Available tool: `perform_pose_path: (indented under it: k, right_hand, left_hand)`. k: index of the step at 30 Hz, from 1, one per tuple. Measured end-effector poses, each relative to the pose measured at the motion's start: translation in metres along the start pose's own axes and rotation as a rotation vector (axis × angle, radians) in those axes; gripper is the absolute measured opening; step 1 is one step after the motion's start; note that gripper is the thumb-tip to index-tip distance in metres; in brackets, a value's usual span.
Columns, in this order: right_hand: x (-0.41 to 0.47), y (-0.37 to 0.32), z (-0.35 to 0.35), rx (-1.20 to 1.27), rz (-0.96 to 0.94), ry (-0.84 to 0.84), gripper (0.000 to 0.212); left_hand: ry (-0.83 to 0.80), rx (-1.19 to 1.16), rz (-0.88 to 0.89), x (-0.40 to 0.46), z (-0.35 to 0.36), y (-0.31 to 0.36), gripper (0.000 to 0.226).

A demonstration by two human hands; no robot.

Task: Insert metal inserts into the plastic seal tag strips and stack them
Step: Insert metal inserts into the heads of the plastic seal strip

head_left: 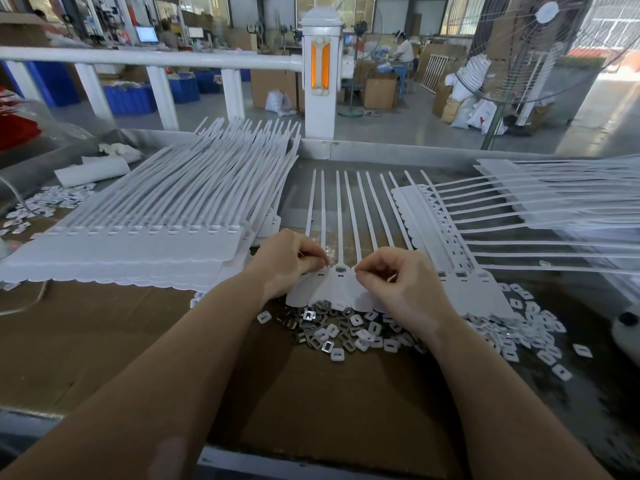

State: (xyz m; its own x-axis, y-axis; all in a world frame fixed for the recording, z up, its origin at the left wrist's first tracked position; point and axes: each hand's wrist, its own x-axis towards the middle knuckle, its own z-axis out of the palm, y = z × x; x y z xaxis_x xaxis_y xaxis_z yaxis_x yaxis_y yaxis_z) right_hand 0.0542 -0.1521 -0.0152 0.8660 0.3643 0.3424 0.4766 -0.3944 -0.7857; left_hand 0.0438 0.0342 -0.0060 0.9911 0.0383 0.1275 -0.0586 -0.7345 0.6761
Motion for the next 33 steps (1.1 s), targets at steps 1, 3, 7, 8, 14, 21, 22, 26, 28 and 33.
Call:
perform_pose_path:
  k: [1,3,7,8,14,21,22,26,28,33]
  right_hand:
    - [0.000,0.000,0.000,-0.002,0.000,0.000,0.015]
    - [0.000,0.000,0.000,0.000,0.000,0.003,0.016]
    - [0.001,0.001,0.001,-0.005,0.002,0.001,0.015]
    - [0.001,0.001,0.001,-0.008,0.004,0.000,0.014]
    - [0.002,0.002,0.001,-0.014,0.009,0.001,0.010]
    - [0.002,0.002,0.001,-0.011,0.014,0.007,0.012]
    - [0.002,0.002,0.001,-0.012,0.013,0.008,0.012]
    - [0.001,0.002,0.001,-0.003,0.008,0.008,0.013]
    - [0.001,0.002,0.001,-0.001,0.005,0.008,0.013]
    - [0.000,0.003,0.001,0.004,0.009,0.007,0.011]
  left_hand:
    - [-0.008,0.020,0.003,0.001,-0.001,0.001,0.012]
    - [-0.011,0.041,0.006,0.001,-0.002,0.001,0.013]
    - [0.033,0.052,-0.002,0.001,0.001,0.000,0.012]
    - [0.049,0.041,-0.013,0.000,0.001,0.000,0.012]
    - [0.058,0.151,0.010,-0.003,0.002,0.002,0.011]
    - [-0.001,0.413,0.116,-0.012,0.000,0.005,0.036]
    - [-0.024,0.457,0.125,-0.013,0.001,0.005,0.039]
    - [-0.074,0.553,0.133,-0.016,0.002,0.003,0.044]
    - [-0.072,0.562,0.109,-0.017,0.002,0.004,0.048]
    - [-0.020,0.541,0.055,-0.019,0.004,0.010,0.047]
